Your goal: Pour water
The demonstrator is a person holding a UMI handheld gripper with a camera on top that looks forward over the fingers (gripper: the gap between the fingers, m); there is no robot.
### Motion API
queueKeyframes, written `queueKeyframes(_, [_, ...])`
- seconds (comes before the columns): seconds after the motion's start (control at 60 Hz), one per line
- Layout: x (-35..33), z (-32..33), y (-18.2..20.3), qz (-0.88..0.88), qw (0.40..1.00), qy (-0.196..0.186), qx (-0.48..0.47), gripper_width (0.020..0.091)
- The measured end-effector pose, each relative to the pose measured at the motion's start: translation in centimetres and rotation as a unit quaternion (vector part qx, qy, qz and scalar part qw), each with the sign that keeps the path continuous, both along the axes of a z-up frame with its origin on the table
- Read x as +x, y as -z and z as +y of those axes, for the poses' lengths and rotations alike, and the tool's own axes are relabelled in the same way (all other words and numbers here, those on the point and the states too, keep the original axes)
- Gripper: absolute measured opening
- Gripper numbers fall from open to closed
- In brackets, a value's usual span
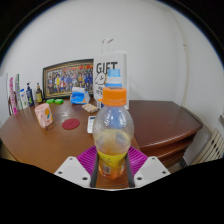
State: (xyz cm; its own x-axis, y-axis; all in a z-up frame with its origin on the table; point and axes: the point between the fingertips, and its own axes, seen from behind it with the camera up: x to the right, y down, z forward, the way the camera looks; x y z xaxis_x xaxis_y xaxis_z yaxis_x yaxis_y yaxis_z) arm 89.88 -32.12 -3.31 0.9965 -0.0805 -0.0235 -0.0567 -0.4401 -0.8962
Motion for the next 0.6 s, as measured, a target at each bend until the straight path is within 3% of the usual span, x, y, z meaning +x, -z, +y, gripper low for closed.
queueKeyframes(0.033, [0.0, 0.2, 0.1, 0.003, 1.0, -0.001, 0.006, 0.0434])
queueKeyframes(0.167, [0.2, 0.3, -0.3, -0.008, 1.0, 0.009, 0.002, 0.0302])
queueKeyframes(0.25, [0.0, 0.8, -1.3, -0.032, 0.999, 0.005, 0.002, 0.0299])
queueKeyframes(0.283, [-0.1, 1.2, -2.0, -0.041, 0.999, 0.003, 0.005, 0.0254])
queueKeyframes(0.433, [-1.3, 4.2, -6.7, -0.087, 0.996, 0.004, 0.03, 0.0255])
queueKeyframes(0.6, [-5.0, 9.9, -13.2, -0.196, 0.979, -0.02, 0.06, 0.0255])
